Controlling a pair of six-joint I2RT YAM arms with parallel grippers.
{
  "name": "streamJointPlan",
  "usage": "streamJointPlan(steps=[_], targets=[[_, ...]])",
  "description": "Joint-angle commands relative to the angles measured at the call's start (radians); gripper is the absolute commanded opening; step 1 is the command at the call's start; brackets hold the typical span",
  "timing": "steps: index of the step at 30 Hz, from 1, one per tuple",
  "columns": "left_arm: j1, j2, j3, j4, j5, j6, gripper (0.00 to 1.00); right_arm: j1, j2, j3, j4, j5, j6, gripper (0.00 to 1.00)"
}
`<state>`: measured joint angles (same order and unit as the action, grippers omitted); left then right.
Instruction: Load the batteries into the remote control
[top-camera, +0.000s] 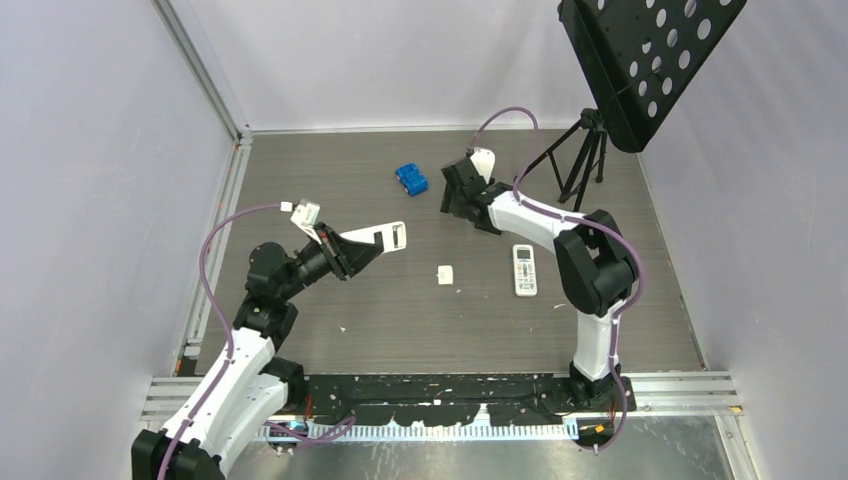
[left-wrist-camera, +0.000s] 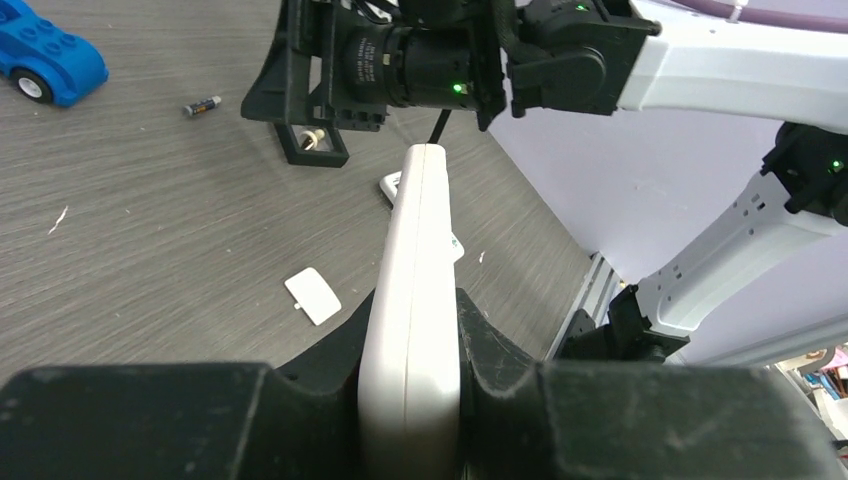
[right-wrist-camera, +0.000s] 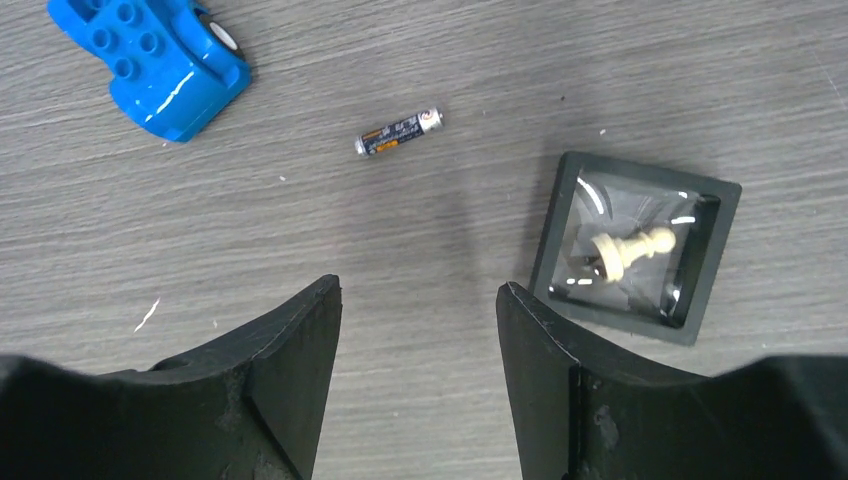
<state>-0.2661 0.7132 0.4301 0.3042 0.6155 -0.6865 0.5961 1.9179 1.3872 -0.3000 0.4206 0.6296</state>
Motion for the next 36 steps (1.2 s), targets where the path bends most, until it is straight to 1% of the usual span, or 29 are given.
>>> streamJointPlan(steps=[1, 8, 13, 17, 22, 27, 31, 36], targets=[[0.005, -0.011, 0.002, 0.084, 0.039, 0.029, 0.0, -0.014, 0.045, 0.07, 0.053, 0.014, -0.045, 0.63], [0.004, -0.016, 0.003, 0.074, -0.002, 0.01, 0.0, -0.033, 0.109, 0.126, 0.09, 0.059, -0.056, 0.63], [0.003, -0.003, 0.001, 0.074, -0.013, -0.007, 0.0, -0.033, 0.18, 0.192, 0.082, 0.105, -0.047, 0.67], [0.004, 0.001, 0.002, 0.068, -0.02, -0.015, 0.0, -0.035, 0.234, 0.239, 0.07, 0.113, -0.049, 0.68], [0.004, -0.003, 0.001, 0.058, -0.03, -0.019, 0.0, -0.034, 0.262, 0.254, 0.098, 0.148, -0.094, 0.68], [0.003, 0.003, 0.001, 0.062, -0.034, -0.026, 0.0, -0.04, 0.297, 0.281, 0.119, 0.151, -0.144, 0.68], [0.004, 0.001, 0.002, 0.062, -0.033, -0.03, 0.0, -0.048, 0.338, 0.34, 0.056, 0.164, -0.139, 0.63], [0.004, -0.003, 0.002, 0.055, -0.034, -0.03, 0.0, -0.054, 0.354, 0.349, -0.014, 0.151, -0.13, 0.5]])
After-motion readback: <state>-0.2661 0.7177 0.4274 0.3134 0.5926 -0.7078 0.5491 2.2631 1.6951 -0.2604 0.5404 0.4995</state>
